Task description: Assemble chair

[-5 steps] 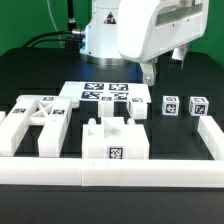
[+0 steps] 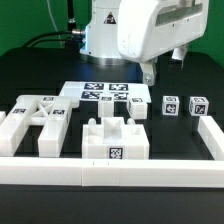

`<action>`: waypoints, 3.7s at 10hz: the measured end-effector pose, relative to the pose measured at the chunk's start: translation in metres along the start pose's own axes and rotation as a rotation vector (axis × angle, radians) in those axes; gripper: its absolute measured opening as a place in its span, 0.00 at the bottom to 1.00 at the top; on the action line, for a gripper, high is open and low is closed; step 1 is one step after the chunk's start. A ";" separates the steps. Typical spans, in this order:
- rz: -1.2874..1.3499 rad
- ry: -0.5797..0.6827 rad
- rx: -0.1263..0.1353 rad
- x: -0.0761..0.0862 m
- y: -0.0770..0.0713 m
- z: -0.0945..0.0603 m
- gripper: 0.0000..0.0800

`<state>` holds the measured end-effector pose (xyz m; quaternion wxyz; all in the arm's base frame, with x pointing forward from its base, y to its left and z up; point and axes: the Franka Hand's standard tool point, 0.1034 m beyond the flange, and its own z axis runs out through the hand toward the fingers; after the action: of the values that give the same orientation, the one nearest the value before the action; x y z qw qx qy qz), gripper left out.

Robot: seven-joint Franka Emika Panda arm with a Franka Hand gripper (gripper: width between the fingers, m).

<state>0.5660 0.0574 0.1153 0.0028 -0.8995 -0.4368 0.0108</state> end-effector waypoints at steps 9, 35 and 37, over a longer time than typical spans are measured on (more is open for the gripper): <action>-0.081 0.019 -0.011 -0.025 0.048 0.047 0.81; 0.838 0.041 0.072 -0.016 0.036 0.108 0.04; 0.838 0.042 0.072 -0.016 0.036 0.108 0.04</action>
Offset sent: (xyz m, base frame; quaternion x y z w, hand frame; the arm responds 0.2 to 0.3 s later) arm 0.0301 -0.0351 -0.0267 -0.0422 0.0546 -0.1008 0.9925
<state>0.5821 0.0216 0.0075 0.0385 -0.9987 -0.0322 0.0082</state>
